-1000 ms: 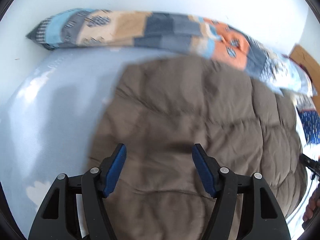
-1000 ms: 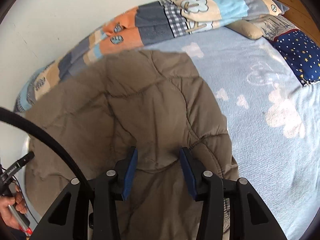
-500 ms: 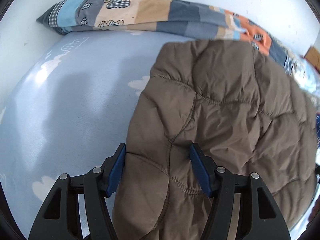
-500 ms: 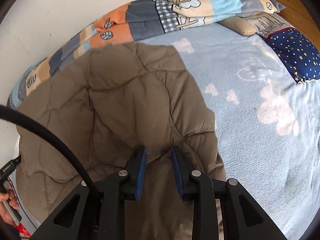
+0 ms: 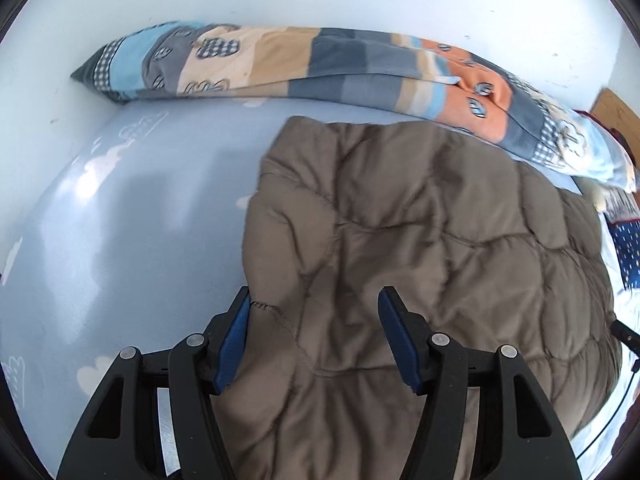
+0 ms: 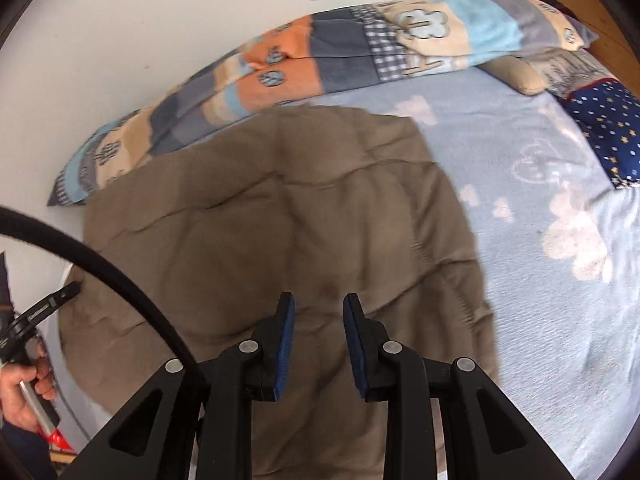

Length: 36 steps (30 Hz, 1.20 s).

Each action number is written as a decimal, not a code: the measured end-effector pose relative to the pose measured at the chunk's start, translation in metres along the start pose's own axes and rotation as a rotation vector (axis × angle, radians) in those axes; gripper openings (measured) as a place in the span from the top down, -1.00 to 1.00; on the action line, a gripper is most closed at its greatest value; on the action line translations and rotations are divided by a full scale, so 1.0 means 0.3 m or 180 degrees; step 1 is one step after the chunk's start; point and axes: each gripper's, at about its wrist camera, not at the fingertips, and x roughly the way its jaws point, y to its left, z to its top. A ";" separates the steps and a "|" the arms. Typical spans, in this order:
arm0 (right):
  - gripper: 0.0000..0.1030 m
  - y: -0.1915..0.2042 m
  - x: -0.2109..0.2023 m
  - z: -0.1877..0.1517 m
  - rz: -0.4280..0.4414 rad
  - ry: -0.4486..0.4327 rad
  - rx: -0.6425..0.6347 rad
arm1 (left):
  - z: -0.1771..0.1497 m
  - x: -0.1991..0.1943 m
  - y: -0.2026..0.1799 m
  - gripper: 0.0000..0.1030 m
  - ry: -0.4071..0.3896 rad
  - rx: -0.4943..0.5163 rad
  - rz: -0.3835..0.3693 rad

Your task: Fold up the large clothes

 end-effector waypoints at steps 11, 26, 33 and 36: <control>0.44 0.089 0.144 -0.071 -0.0064 0.0282 -0.0273 | -0.030 0.103 -0.067 -0.30 0.0192 0.0351 0.0242; 0.44 -0.189 -0.131 -0.019 0.0105 -0.0151 0.0326 | 0.017 -0.024 0.293 -0.26 0.0126 -0.0397 0.0072; 0.44 -0.175 -0.060 -0.043 0.0043 0.0093 0.0228 | -0.025 0.058 0.170 -0.22 0.0342 -0.0135 -0.0117; 0.44 -0.135 -0.012 -0.065 0.0059 0.0218 0.0121 | -0.059 0.114 0.076 -0.20 0.0464 0.0063 -0.0144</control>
